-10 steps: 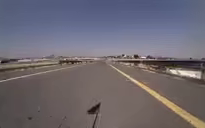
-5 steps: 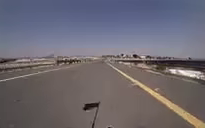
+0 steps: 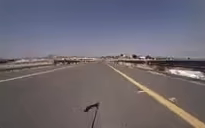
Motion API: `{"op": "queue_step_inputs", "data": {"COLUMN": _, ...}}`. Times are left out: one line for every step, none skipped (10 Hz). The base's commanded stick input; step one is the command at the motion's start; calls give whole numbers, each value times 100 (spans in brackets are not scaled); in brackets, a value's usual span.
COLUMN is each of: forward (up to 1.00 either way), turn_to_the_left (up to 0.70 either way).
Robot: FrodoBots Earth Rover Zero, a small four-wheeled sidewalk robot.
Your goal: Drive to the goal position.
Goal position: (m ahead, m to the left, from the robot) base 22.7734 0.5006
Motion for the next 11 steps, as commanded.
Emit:
{"op": "queue_step_inputs", "data": {"forward": 100, "turn_to_the_left": -1}}
{"op": "queue_step_inputs", "data": {"forward": 100, "turn_to_the_left": -1}}
{"op": "queue_step_inputs", "data": {"forward": 100, "turn_to_the_left": -1}}
{"op": "queue_step_inputs", "data": {"forward": 100, "turn_to_the_left": -1}}
{"op": "queue_step_inputs", "data": {"forward": 100, "turn_to_the_left": -1}}
{"op": "queue_step_inputs", "data": {"forward": 100, "turn_to_the_left": -1}}
{"op": "queue_step_inputs", "data": {"forward": 100, "turn_to_the_left": -1}}
{"op": "queue_step_inputs", "data": {"forward": 100, "turn_to_the_left": -1}}
{"op": "queue_step_inputs", "data": {"forward": 100, "turn_to_the_left": -1}}
{"op": "queue_step_inputs", "data": {"forward": 100, "turn_to_the_left": -1}}
{"op": "queue_step_inputs", "data": {"forward": 100, "turn_to_the_left": -1}}
